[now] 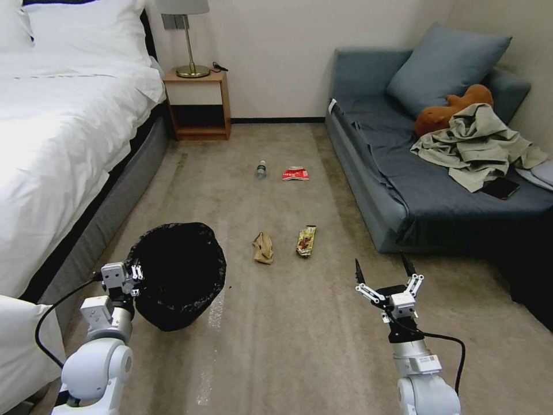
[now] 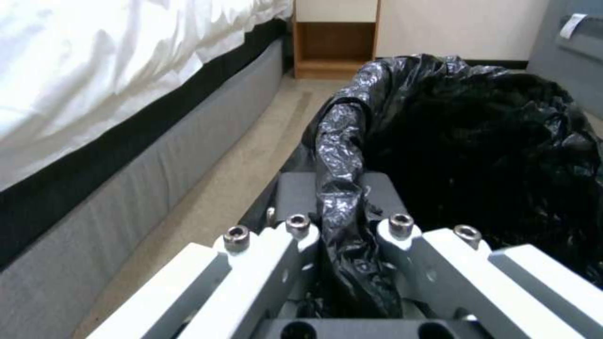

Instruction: Pick up the trash bin, then pick up the garbage on the floor and place it into the trash bin.

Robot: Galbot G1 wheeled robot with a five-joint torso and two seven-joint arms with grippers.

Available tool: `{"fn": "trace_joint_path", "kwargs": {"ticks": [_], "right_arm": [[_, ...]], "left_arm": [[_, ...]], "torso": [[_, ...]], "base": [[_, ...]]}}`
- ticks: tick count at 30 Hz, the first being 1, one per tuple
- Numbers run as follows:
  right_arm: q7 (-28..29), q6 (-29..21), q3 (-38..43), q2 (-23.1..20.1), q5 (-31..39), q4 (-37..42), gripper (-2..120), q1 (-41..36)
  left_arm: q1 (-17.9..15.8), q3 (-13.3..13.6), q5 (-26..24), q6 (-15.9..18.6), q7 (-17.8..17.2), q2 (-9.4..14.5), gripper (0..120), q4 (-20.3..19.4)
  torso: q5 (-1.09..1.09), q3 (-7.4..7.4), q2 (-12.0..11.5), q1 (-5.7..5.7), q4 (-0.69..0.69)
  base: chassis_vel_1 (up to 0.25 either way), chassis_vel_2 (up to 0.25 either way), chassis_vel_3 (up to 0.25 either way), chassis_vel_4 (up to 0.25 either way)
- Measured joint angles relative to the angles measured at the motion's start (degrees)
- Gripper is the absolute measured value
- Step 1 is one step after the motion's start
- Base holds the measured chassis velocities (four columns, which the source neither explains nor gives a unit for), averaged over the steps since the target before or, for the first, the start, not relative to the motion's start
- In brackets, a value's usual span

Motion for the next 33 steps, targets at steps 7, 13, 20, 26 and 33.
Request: {"fn": "trace_joint_path", "kwargs": {"ticks": [7,13,20,26,33], "right_arm": [[0.0,-0.2,0.7,0.0,0.0,0.1,100,0.0],[-0.6,-0.2,0.8,0.0,0.0,0.1,100,0.0],[-0.9,-0.2,0.7,0.0,-0.2,0.0,100,0.2],[-0.8,-0.4,0.8,0.0,-0.1,0.0,100,0.4],[-0.8,-0.8,0.7,0.0,-0.2,0.0,100,0.8]], "left_arm": [[-0.2,0.2,0.0,0.0,0.0,-0.5,6,-0.6],[0.0,0.1,0.0,0.1,0.0,-0.9,6,-0.8],[0.0,0.0,-0.1,0.1,0.0,-1.3,6,-0.4],[-0.4,0.2,-0.1,0.1,-0.1,-1.4,6,-0.1],[-1.0,0.3,-0.1,0.2,-0.4,-1.3,6,0.0]], "torso": [[0.00,0.00,0.0,0.00,0.00],[0.00,0.00,0.0,0.00,0.00],[0.00,0.00,0.0,0.00,0.00],[0.00,0.00,0.0,0.00,0.00],[0.00,0.00,0.0,0.00,0.00]], "base": [[0.000,0.000,0.000,0.000],[0.000,0.000,0.000,0.000],[0.000,0.000,0.000,0.000],[0.000,0.000,0.000,0.000],[0.000,0.000,0.000,0.000]]}}
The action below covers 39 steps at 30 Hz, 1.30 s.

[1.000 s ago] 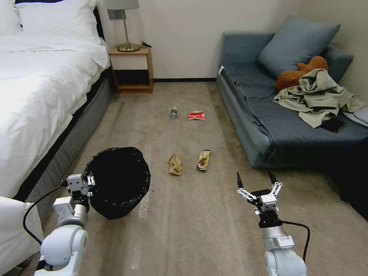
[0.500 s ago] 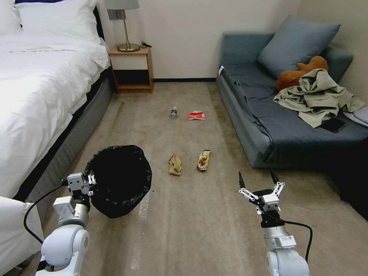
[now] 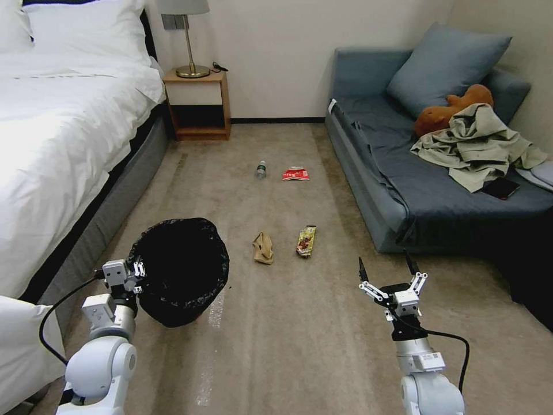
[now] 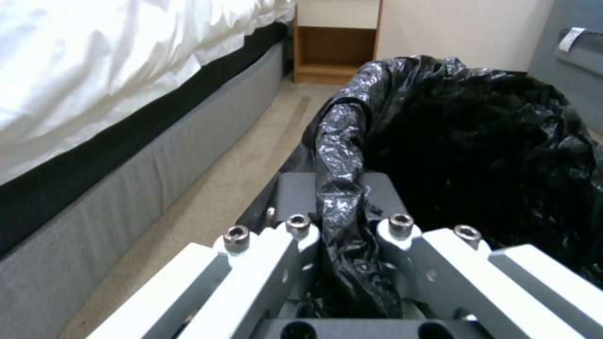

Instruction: Pick up the trash bin, then pick up the garbage on the floor and place it into the trash bin.

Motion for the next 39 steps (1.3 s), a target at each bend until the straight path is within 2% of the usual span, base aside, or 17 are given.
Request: {"fn": "trace_joint_path", "kwargs": {"ticks": [39], "right_arm": [[-0.1,-0.4,-0.2,0.0,-0.4,0.0,100,0.1]], "left_arm": [[-0.5,0.0,-0.1,0.0,-0.2,-0.3,6,0.9]], "torso": [[0.00,0.00,0.0,0.00,0.00]], "base": [[-0.048,0.050,0.052,-0.049]]}}
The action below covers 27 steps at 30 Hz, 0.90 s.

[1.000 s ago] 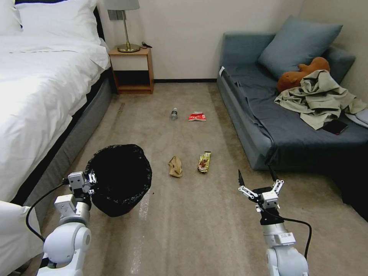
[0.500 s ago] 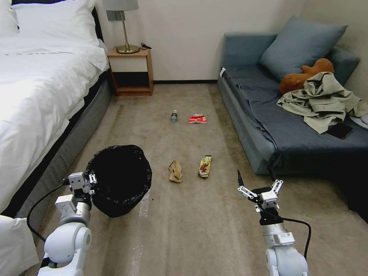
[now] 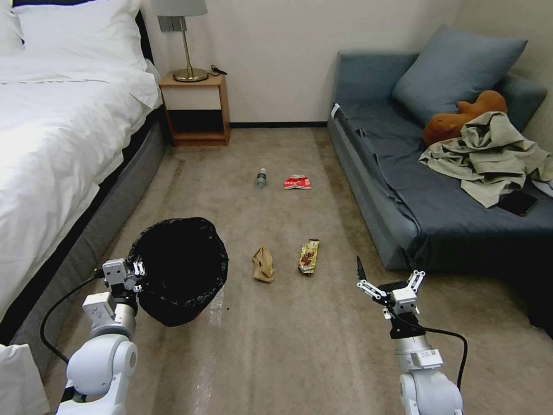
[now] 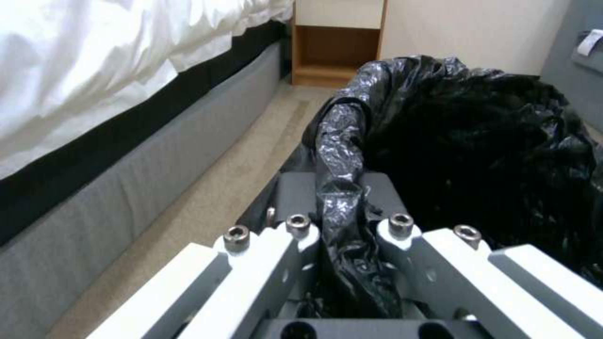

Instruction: Pick up the trash bin, then pick up the garbage on the floor and place it into the trash bin.

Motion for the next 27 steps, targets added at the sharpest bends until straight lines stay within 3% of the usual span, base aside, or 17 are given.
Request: {"fn": "trace_joint_path", "kwargs": {"ticks": [27], "right_arm": [[-0.4,-0.1,0.1,0.0,0.1,0.1,100,-0.1]], "left_arm": [[-0.1,-0.1,0.0,-0.2,-0.1,-0.1,6,0.0]], "torso": [[0.00,0.00,0.0,0.00,0.00]], "base": [[-0.069,0.067,0.068,-0.069]]}}
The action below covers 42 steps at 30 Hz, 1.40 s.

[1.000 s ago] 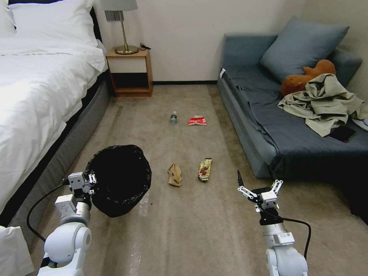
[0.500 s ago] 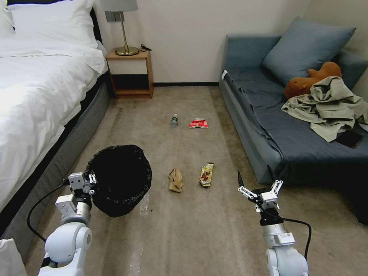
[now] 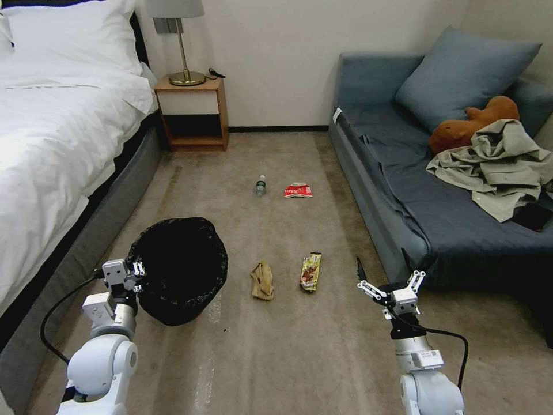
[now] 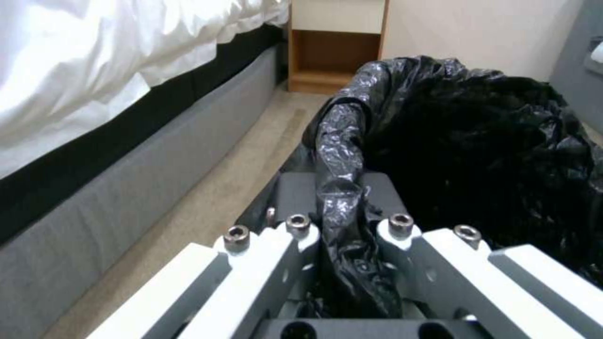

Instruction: Pick up the trash bin, then pick up the garbage on the floor and place it into the trash bin.

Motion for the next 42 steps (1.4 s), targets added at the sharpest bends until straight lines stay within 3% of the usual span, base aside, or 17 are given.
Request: {"fn": "trace_joint_path", "kwargs": {"ticks": [42], "right_arm": [[-0.5,0.4,-0.1,0.0,0.3,0.0,100,0.2]], "left_arm": [[0.1,0.1,0.2,-0.1,0.0,-0.1,6,0.0]], "torso": [[0.00,0.00,0.0,0.00,0.00]], "base": [[-0.106,0.108,0.110,-0.109]]}}
